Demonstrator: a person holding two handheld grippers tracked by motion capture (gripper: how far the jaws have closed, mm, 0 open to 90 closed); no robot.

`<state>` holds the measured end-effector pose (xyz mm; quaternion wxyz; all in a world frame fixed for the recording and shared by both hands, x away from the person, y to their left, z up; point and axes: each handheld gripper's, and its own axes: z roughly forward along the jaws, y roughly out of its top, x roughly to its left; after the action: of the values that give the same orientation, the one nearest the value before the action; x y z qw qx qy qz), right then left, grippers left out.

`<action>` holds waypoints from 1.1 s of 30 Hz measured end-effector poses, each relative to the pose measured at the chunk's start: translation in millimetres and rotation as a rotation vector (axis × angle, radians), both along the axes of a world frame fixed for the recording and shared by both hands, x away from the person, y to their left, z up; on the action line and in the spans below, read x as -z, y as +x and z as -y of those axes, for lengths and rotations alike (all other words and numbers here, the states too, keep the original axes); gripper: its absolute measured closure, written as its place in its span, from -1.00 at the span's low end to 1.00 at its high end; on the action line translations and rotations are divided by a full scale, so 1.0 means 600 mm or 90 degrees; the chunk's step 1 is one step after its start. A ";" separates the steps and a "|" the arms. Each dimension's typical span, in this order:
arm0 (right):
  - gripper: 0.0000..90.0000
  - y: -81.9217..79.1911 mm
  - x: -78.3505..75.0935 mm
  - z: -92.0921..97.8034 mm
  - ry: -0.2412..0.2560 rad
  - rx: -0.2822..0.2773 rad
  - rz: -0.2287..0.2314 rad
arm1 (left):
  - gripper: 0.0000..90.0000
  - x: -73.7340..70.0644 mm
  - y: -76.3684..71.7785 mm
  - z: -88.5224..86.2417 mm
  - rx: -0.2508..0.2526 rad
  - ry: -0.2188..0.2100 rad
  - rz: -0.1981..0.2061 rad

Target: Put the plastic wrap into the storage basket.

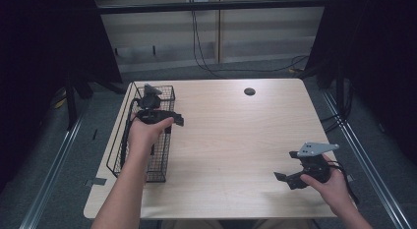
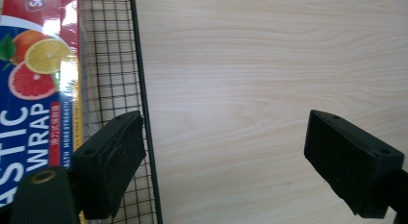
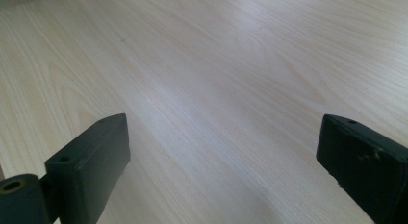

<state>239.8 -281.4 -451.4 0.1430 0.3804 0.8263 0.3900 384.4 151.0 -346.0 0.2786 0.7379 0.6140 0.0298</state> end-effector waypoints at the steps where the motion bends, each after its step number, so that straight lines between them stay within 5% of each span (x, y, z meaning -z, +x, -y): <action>1: -0.91 0.000 0.000 -0.001 0.000 0.003 0.000 | -0.69 0.002 -0.001 0.003 0.000 -0.004 0.003; 33: -0.91 0.005 -0.001 0.003 0.002 0.001 0.002 | -0.73 0.045 -0.029 0.098 0.070 -0.026 0.027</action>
<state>243.1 -283.4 -451.0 0.1438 0.3803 0.8254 0.3917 366.7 92.4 -373.1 0.3079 0.7640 0.5667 0.0179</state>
